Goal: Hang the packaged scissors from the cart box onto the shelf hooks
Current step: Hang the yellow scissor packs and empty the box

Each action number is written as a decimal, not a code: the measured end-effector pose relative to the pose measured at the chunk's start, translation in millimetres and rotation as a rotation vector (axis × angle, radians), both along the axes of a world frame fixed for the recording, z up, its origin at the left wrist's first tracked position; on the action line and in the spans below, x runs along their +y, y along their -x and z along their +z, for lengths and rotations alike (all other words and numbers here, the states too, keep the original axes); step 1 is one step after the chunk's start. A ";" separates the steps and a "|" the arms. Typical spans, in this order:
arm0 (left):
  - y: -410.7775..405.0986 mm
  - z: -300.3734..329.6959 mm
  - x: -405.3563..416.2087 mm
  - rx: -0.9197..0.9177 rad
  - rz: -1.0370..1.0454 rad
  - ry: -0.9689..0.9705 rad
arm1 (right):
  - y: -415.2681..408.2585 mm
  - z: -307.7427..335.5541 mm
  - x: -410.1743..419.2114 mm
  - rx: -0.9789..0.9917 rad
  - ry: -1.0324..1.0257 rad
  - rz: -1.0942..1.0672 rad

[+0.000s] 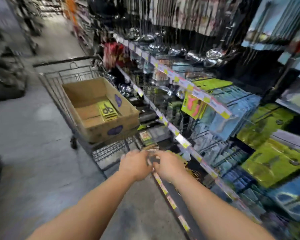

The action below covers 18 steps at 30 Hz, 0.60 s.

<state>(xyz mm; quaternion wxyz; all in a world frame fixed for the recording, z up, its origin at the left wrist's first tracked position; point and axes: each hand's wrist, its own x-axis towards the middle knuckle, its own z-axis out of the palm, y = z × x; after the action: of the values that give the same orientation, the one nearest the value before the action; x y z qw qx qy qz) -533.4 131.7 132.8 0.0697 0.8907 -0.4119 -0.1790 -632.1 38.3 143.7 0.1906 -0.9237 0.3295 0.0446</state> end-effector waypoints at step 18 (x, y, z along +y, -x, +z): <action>-163.0 -8.3 34.3 0.019 0.251 -0.051 | -194.4 -15.5 6.2 0.083 -0.031 0.263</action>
<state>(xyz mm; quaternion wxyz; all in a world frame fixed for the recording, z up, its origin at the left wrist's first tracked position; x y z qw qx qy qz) -370.4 166.1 124.5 0.0727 0.9351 -0.2917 -0.1879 -437.7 44.6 128.2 0.1834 -0.9532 0.2123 0.1123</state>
